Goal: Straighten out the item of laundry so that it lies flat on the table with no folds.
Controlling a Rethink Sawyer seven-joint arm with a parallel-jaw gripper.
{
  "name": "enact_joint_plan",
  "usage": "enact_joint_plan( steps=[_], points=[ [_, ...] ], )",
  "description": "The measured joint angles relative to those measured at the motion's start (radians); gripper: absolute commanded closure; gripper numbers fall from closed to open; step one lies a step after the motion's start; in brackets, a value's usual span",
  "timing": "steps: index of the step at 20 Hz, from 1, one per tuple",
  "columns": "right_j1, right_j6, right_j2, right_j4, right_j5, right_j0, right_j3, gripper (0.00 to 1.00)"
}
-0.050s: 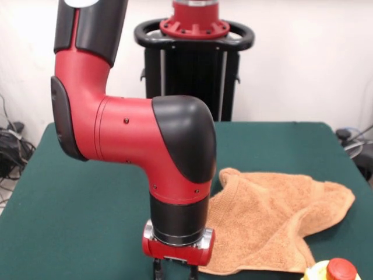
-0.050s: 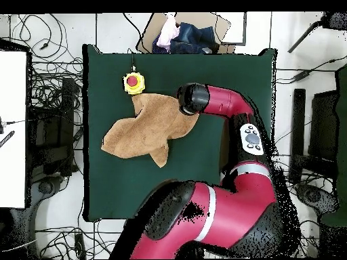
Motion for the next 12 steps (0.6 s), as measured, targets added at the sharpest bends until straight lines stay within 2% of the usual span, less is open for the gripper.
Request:
enact_joint_plan(
  steps=[12],
  points=[
    [-0.003,0.000,-0.004,0.000,-0.001,0.009,0.004,0.00]
  ],
)
